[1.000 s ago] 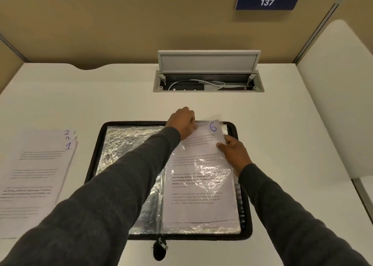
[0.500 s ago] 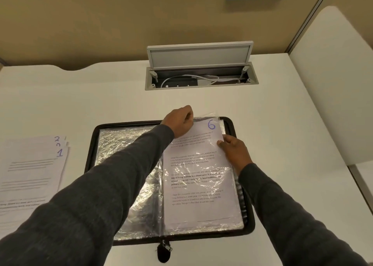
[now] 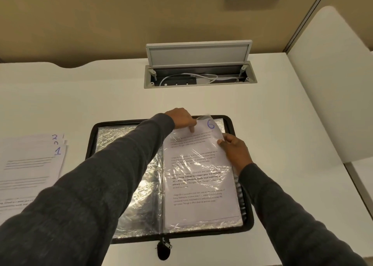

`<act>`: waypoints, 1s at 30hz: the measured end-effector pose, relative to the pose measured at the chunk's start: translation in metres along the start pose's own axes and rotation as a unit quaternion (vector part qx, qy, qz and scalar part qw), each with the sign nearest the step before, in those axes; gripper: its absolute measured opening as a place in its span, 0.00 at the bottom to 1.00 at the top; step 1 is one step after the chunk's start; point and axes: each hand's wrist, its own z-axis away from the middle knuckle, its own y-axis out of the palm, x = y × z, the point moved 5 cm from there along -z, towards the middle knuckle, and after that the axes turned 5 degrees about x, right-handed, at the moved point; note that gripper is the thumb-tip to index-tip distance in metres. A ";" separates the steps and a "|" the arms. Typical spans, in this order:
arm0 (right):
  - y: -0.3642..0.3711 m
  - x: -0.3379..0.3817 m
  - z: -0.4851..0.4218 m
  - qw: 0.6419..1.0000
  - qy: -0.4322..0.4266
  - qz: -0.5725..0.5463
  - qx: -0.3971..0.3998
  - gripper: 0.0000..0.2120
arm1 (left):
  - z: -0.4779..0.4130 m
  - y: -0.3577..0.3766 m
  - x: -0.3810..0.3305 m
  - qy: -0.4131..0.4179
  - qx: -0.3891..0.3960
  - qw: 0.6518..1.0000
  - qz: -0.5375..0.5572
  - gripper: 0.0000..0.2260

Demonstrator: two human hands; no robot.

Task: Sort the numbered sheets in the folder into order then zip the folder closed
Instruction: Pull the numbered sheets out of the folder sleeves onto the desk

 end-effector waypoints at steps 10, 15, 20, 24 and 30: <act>0.004 -0.013 0.007 0.997 0.026 0.078 -0.002 0.10 | 0.008 -0.054 0.009 0.042 -0.221 0.972 0.072 0.13; 0.006 -0.024 0.016 0.998 0.063 0.020 0.005 0.07 | 0.025 -0.093 0.012 0.069 -0.314 0.944 0.071 0.12; 0.018 -0.013 0.031 0.997 0.059 0.025 0.049 0.08 | 0.065 -0.132 0.017 0.098 -0.425 0.893 0.109 0.14; 0.045 0.015 0.042 0.992 0.034 0.027 0.117 0.08 | 0.112 -0.162 0.024 0.157 -0.522 0.833 0.101 0.14; 0.115 0.052 0.051 0.983 -0.033 0.066 0.166 0.07 | 0.204 -0.192 0.050 0.195 -0.666 0.720 0.016 0.05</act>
